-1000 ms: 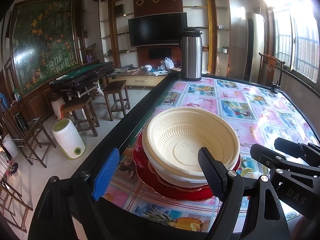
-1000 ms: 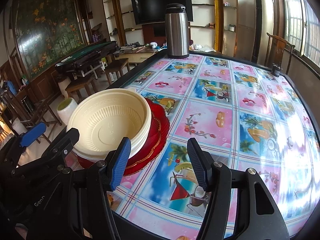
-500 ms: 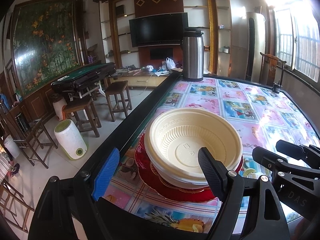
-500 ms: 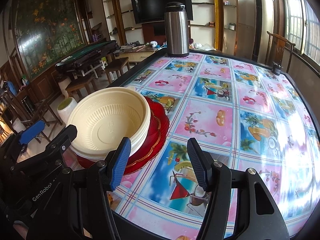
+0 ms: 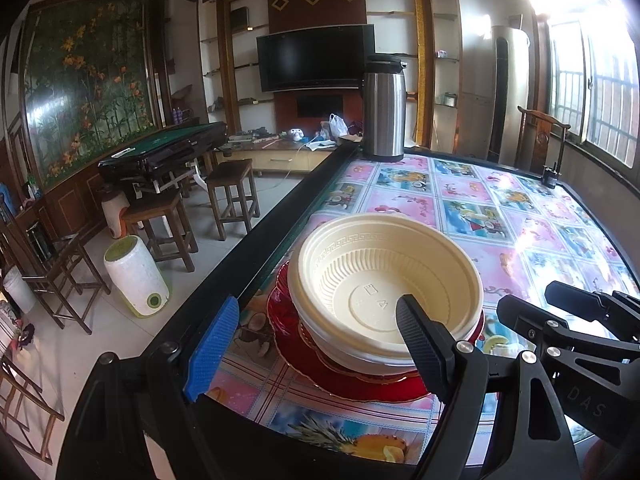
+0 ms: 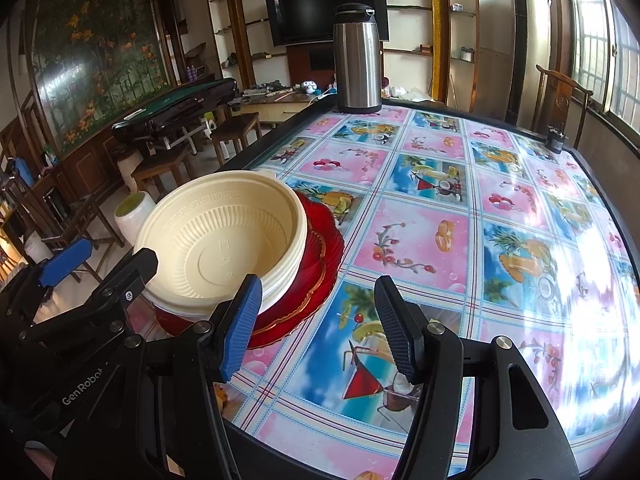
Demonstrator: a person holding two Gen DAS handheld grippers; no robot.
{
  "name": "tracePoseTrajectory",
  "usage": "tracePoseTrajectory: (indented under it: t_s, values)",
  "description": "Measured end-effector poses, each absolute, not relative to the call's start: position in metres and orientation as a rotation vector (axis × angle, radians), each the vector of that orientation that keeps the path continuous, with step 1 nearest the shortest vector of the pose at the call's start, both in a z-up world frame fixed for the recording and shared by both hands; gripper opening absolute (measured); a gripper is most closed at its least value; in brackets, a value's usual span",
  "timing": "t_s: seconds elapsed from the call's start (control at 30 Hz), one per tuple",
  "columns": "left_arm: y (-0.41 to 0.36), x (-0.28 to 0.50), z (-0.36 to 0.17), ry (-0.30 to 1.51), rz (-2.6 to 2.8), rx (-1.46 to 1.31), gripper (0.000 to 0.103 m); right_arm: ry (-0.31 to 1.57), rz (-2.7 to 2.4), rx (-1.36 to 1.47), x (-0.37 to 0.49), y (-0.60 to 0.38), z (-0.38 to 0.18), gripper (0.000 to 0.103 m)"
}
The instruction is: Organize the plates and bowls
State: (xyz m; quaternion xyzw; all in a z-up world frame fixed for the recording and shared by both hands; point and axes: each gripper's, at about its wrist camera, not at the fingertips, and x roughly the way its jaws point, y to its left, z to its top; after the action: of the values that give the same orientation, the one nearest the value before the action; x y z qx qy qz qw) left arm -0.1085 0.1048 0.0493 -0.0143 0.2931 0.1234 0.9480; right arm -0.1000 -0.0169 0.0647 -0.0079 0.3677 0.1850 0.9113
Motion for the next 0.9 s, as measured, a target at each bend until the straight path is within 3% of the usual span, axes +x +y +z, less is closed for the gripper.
tracePoseTrajectory:
  t_s: [0.9]
  values:
    - [0.1075, -0.1098, 0.0494, 0.601, 0.236, -0.03, 0.081, 0.77, 0.387, -0.024, -0.0995, -0.0132, 0.0636, 0.059]
